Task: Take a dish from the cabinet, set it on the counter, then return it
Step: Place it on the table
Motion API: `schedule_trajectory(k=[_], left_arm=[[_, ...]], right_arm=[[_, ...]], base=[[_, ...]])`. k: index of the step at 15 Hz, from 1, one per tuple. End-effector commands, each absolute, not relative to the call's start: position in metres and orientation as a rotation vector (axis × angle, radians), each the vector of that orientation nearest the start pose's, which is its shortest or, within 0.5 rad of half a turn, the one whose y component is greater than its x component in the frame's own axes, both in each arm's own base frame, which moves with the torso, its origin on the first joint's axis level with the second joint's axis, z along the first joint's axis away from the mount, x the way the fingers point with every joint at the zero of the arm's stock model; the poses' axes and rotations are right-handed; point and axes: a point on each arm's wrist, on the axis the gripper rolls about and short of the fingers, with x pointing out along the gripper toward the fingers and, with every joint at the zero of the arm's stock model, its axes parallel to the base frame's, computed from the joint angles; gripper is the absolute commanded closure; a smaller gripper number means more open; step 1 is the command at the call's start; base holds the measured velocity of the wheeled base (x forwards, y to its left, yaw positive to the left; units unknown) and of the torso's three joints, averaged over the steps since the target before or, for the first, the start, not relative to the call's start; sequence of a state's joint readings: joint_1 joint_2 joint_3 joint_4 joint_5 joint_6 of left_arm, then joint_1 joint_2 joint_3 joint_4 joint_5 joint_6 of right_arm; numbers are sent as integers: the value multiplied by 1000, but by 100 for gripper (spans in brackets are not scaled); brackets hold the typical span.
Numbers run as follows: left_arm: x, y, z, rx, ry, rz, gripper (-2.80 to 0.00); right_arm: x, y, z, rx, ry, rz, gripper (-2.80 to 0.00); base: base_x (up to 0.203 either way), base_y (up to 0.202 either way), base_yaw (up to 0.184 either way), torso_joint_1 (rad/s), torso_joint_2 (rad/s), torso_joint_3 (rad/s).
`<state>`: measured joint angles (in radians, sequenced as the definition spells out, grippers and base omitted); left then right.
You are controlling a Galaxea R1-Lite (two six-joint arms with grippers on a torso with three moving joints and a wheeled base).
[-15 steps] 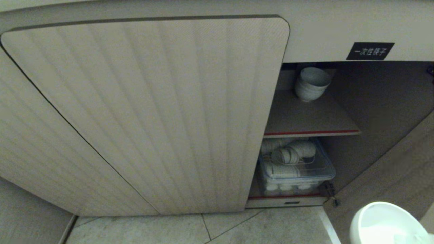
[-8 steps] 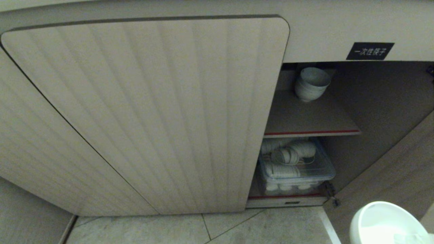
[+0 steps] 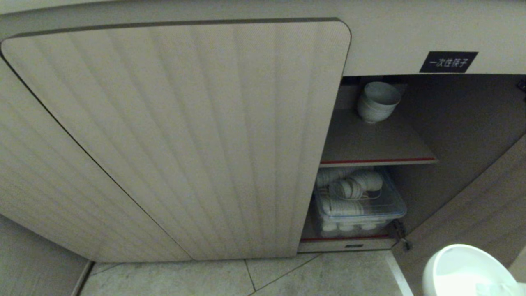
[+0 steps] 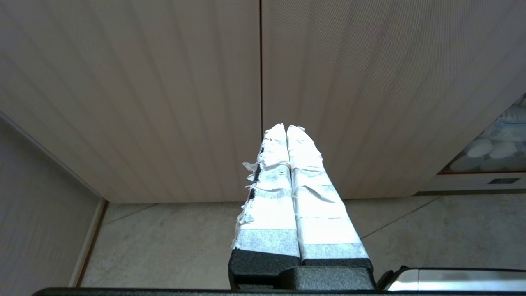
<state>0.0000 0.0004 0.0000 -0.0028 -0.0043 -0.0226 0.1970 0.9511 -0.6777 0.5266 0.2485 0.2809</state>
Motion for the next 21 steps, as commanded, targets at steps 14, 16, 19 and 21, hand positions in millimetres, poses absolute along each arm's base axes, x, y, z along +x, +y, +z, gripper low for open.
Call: schedule_trajectory(k=[14, 16, 19, 21], left_arm=[[-23, 0, 76, -23, -3, -5, 0], [-23, 0, 76, -23, -3, -5, 0], [-23, 0, 76, -23, -3, -5, 0], [-23, 0, 76, -23, -3, -5, 0]], right_arm=[[83, 23, 197, 269, 864, 315, 0], [83, 23, 197, 269, 863, 315, 0], [83, 23, 197, 269, 864, 315, 0], [83, 23, 197, 270, 864, 313, 0]], base=[[0, 0, 0, 50, -175, -130], [0, 0, 0, 189, -511, -295], [0, 0, 0, 178, -482, -284], [0, 0, 0, 193, -481, -278]])
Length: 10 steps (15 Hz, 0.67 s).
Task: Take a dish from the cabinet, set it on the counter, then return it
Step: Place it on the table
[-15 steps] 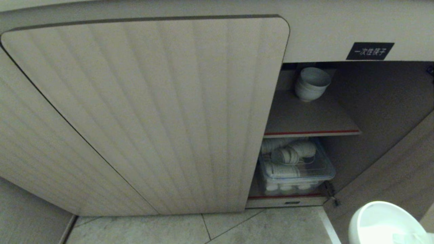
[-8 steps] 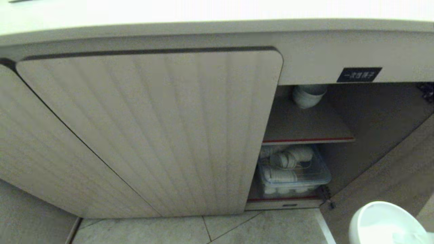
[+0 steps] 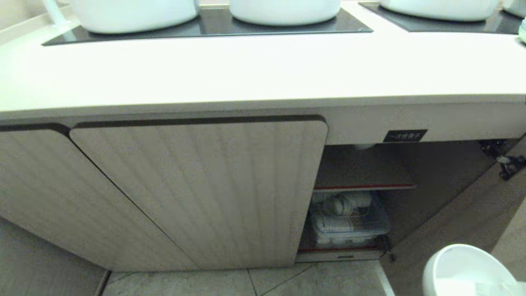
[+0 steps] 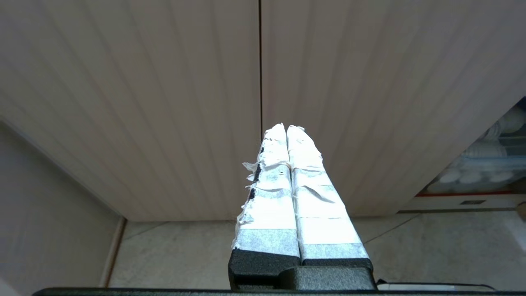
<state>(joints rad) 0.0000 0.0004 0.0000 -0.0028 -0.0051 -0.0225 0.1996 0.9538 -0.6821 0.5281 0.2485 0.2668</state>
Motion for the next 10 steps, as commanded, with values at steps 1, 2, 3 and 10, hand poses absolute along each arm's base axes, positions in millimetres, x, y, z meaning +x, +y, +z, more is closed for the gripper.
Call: schedule_trajectory(k=[1, 2, 3, 10], left_arm=[[-23, 0, 76, -23, -3, -5, 0], [-23, 0, 76, -23, -3, -5, 0], [-23, 0, 76, -23, -3, -5, 0], [-23, 0, 76, -23, -3, -5, 0]], right_arm=[[83, 23, 197, 271, 861, 313, 0], [83, 23, 197, 271, 863, 313, 0], [83, 23, 197, 271, 863, 313, 0], [84, 23, 197, 272, 861, 312, 0]], base=[[0, 0, 0, 198, -494, -285], [0, 0, 0, 204, -491, -281], [0, 0, 0, 212, -481, -286], [0, 0, 0, 228, -511, -281]])
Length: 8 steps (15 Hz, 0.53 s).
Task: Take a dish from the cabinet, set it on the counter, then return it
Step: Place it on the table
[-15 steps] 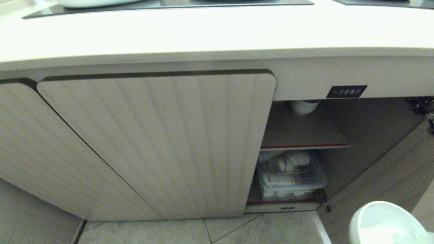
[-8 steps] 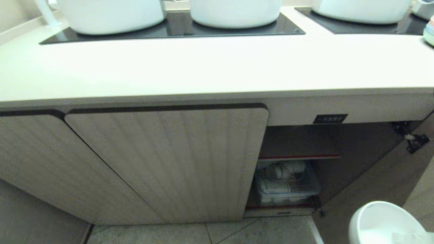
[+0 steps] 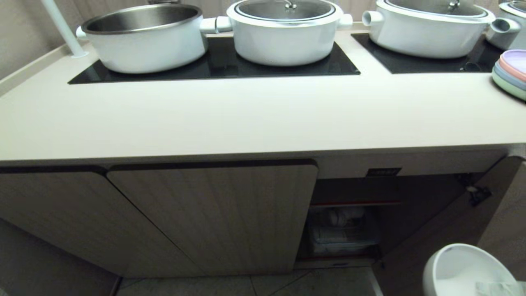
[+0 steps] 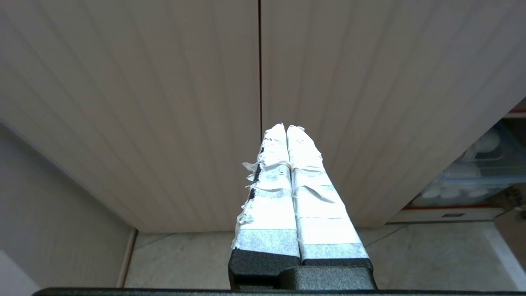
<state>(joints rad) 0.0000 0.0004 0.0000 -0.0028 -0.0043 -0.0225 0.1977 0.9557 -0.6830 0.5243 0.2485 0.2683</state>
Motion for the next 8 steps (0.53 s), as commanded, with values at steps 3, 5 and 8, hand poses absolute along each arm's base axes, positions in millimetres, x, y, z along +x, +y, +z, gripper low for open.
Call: schedule_trajectory(k=[3, 5, 8], left_arm=[[-23, 0, 76, -23, -3, -5, 0], [-23, 0, 76, -23, -3, -5, 0], [-23, 0, 76, -23, -4, -5, 0]], right_arm=[[86, 23, 197, 272, 869, 310, 0], [86, 23, 197, 272, 867, 311, 0], [87, 23, 197, 274, 869, 311, 0]], base=[[0, 0, 0, 251, -546, -286], [0, 0, 0, 263, -559, -299], [0, 0, 0, 274, -587, -310]])
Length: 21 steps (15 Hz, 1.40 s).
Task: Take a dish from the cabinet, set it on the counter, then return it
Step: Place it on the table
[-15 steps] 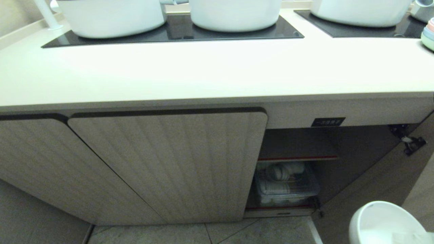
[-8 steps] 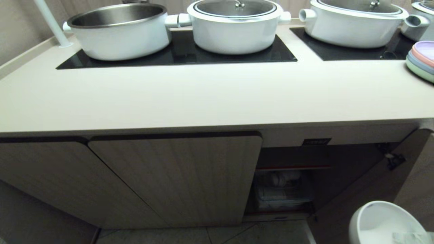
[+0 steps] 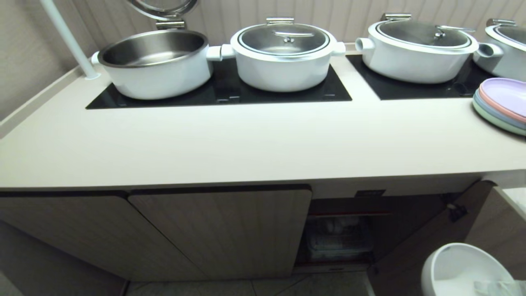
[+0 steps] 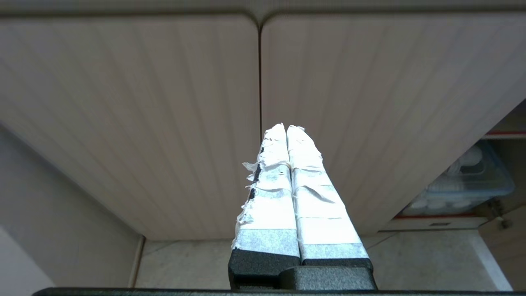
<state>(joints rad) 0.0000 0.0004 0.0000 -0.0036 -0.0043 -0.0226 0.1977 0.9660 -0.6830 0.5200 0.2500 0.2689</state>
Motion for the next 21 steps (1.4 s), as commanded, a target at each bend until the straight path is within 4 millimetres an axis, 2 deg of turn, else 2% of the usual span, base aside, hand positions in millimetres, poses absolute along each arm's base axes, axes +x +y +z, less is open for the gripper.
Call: schedule_trajectory(k=[1, 21], left_arm=[[-23, 0, 76, -23, -3, -5, 0], [-23, 0, 76, -23, -3, -5, 0]], right_arm=[[87, 23, 197, 274, 868, 311, 0], [88, 23, 202, 271, 857, 313, 0]], base=[[0, 0, 0, 290, -608, -323], [0, 0, 0, 175, -357, -183]])
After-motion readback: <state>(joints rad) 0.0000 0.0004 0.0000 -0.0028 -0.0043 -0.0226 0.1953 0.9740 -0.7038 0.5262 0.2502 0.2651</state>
